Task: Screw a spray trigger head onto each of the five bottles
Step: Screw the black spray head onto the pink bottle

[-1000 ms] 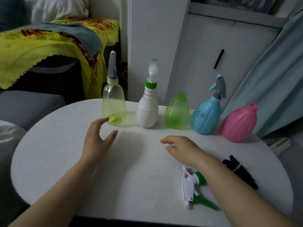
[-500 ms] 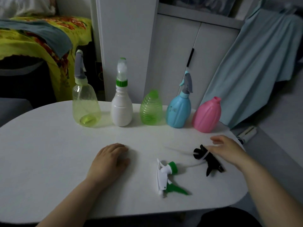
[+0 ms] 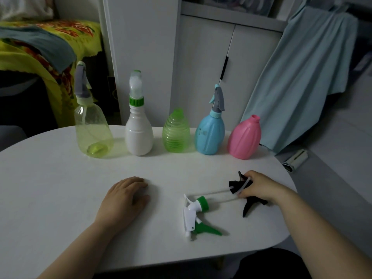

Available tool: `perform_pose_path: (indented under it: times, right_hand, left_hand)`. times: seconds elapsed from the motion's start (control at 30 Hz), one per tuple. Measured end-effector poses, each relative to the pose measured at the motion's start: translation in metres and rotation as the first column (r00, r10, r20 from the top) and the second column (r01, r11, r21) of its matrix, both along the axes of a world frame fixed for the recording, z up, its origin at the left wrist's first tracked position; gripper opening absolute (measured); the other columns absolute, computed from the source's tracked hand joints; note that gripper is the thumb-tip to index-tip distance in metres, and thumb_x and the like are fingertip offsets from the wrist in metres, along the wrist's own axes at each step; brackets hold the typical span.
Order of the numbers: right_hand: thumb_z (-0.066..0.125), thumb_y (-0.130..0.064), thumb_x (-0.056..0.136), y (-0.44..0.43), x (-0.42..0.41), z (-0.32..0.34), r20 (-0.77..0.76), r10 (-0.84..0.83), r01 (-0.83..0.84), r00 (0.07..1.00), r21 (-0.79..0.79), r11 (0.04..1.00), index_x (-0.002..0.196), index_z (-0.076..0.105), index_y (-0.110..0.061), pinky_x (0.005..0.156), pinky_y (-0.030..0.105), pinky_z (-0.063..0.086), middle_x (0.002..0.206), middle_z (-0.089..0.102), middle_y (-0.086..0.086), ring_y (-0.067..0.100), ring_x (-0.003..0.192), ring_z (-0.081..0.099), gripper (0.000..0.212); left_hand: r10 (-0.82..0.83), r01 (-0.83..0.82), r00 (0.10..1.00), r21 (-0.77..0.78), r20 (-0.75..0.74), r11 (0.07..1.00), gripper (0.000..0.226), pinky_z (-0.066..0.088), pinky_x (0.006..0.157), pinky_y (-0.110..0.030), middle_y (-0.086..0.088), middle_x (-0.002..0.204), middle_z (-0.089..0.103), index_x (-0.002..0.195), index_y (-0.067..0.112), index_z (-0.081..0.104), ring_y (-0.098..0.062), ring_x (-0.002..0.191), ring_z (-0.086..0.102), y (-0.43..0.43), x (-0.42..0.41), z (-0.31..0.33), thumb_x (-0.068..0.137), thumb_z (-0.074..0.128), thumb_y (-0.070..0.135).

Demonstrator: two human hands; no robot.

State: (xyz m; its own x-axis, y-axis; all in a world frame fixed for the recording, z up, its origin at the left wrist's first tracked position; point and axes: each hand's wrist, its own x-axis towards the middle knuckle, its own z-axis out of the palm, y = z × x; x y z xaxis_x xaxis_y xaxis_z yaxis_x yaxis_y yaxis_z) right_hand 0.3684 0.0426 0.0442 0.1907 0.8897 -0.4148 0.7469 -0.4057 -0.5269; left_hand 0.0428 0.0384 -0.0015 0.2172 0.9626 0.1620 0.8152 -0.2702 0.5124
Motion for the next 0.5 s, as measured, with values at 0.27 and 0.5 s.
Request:
perform_pose_path:
  times: [0.27, 0.5]
  right_hand:
    - [0.064, 0.001, 0.073, -0.003, 0.015, 0.01, -0.322, -0.007, 0.012, 0.947, 0.013, 1.0, 0.078, 0.056, -0.011, 0.064, 0.02, 0.047, 0.079, 0.061, 0.005, 0.016, 0.075, 0.057, 0.015]
    - [0.055, 0.002, 0.08, -0.003, 0.026, 0.016, -0.489, -0.043, 0.074, 0.871, 0.046, 0.996, 0.082, 0.057, -0.012, 0.062, 0.022, 0.047, 0.073, 0.063, 0.004, 0.014, 0.067, 0.06, 0.014]
  left_hand:
    - [0.002, -0.002, 1.0, 0.019, 0.007, 1.0, 0.031, 0.033, 0.102, -0.031, -0.006, 0.123, 0.059, 0.106, 0.012, 0.061, -0.022, 0.118, 0.05, 0.0, -0.001, -0.002, 0.078, 0.063, 0.024]
    - [0.004, -0.005, 1.0, 0.023, 0.013, 1.0, 0.031, 0.032, 0.102, -0.031, -0.005, 0.123, 0.058, 0.106, 0.013, 0.061, -0.021, 0.119, 0.049, 0.0, -0.001, -0.003, 0.078, 0.064, 0.024]
